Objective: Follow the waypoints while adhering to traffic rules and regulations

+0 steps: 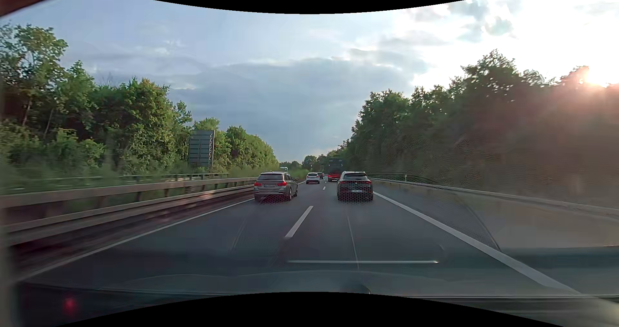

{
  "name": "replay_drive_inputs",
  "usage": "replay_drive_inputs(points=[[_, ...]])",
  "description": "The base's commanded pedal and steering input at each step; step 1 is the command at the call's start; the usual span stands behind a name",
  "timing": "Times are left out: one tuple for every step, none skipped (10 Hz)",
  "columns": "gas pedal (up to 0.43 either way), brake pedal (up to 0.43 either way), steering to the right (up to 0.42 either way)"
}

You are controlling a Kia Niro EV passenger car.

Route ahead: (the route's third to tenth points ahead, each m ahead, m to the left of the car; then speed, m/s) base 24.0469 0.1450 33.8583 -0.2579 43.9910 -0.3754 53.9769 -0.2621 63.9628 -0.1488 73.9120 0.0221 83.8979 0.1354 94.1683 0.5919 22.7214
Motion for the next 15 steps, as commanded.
replay_drive_inputs(points=[[0.358, 0.0, -0.015], [0.358, 0.0, -0.015], [0.358, 0.0, -0.016], [0.358, 0.0, -0.016], [0.358, 0.0, -0.015], [0.358, 0.0, -0.015], [0.358, 0.0, -0.015], [0.358, 0.0, -0.013], [0.358, 0.0, -0.011], [0.358, 0.0, -0.009], [0.358, 0.0, -0.008], [0.358, 0.0, -0.007], [0.358, 0.0, -0.004], [0.358, 0.0, -0.002], [0.358, 0.0, -0.001]])
